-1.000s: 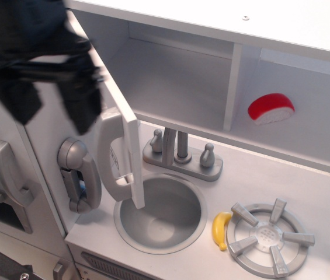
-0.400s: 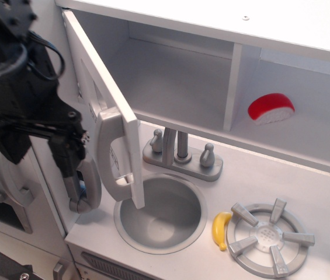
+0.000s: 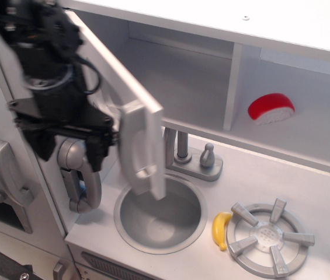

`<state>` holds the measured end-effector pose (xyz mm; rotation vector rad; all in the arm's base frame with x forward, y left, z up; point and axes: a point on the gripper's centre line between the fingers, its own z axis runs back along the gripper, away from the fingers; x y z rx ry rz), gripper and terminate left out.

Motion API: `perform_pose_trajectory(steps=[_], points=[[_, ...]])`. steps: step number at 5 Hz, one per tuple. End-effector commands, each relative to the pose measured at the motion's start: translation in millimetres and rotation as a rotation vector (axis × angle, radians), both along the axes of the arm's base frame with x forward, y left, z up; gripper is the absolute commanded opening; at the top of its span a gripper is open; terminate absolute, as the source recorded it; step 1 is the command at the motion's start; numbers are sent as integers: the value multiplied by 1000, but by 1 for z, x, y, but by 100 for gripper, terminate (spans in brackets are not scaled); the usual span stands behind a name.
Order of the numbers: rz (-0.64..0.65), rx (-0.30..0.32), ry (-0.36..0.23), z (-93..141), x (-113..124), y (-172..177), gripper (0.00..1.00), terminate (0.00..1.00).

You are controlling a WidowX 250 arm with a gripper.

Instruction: Close microwave

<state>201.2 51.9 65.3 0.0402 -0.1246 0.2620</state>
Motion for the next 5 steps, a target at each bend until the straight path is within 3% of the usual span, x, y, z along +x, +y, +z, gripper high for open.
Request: perform_pose_trajectory(steps=[1, 3, 5], points=[[32, 14, -92, 9, 43, -5, 100, 0], [54, -13, -182, 21, 77, -14, 100, 0], [53, -71, -325, 32, 94, -17, 100, 0]])
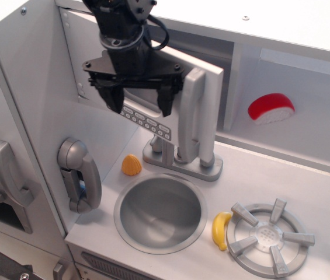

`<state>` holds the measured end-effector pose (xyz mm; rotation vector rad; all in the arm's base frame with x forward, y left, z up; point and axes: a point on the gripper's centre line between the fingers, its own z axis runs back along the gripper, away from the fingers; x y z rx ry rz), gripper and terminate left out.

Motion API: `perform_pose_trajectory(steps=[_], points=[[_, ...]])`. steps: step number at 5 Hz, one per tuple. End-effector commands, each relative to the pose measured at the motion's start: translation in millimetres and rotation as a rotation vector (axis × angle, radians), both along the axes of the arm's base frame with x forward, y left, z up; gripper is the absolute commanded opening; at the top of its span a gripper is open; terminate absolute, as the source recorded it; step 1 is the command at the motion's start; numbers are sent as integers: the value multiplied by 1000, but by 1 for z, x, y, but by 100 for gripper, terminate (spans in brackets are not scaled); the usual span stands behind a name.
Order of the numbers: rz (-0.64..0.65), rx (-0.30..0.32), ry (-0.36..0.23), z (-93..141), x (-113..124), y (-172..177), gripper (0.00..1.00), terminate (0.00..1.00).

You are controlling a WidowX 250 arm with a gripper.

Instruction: Close microwave

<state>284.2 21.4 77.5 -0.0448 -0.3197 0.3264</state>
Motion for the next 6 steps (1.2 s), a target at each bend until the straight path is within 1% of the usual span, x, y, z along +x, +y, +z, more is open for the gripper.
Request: perform_pose_trajectory(steps=[1, 2, 3, 4, 5, 6], points=[[27, -13, -135, 19, 22, 15, 100, 0], [43, -8, -127, 17, 29, 17, 100, 0], [63, -18, -147, 16, 35, 18, 100, 0], [56, -26, -223, 20, 39, 20, 100, 0], [40, -52, -169, 21, 35, 21, 100, 0], [11, -63, 49, 17, 11, 31, 100, 0]])
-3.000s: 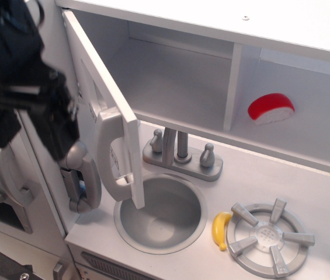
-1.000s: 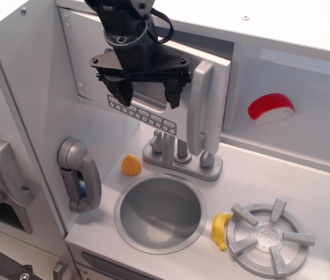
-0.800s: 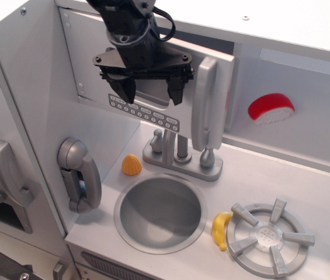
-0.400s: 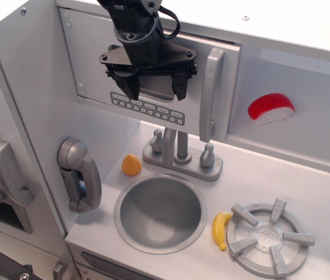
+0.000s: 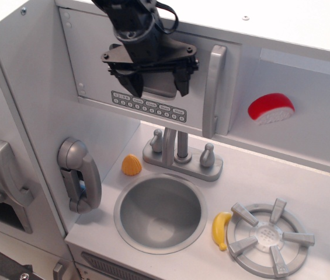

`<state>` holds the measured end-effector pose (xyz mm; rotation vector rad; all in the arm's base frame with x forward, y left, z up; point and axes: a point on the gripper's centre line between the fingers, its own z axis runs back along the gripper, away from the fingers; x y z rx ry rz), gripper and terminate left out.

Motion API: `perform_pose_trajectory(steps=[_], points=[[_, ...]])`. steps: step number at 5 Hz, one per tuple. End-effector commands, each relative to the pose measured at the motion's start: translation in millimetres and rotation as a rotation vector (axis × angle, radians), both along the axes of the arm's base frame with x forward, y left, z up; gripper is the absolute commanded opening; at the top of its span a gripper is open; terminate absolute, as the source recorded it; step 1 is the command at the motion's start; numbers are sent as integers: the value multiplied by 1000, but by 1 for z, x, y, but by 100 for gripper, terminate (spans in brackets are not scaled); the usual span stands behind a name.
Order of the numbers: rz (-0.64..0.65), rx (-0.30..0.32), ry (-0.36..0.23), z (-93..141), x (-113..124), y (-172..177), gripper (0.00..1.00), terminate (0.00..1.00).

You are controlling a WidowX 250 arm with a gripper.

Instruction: Close microwave

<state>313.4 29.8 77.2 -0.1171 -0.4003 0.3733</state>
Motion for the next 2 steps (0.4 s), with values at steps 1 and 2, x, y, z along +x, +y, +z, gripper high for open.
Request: perform_pose_trajectory(steps=[1, 2], points=[[-52, -3, 272, 10, -55, 39, 100, 0], [-71, 24, 283, 5, -77, 52, 100, 100]])
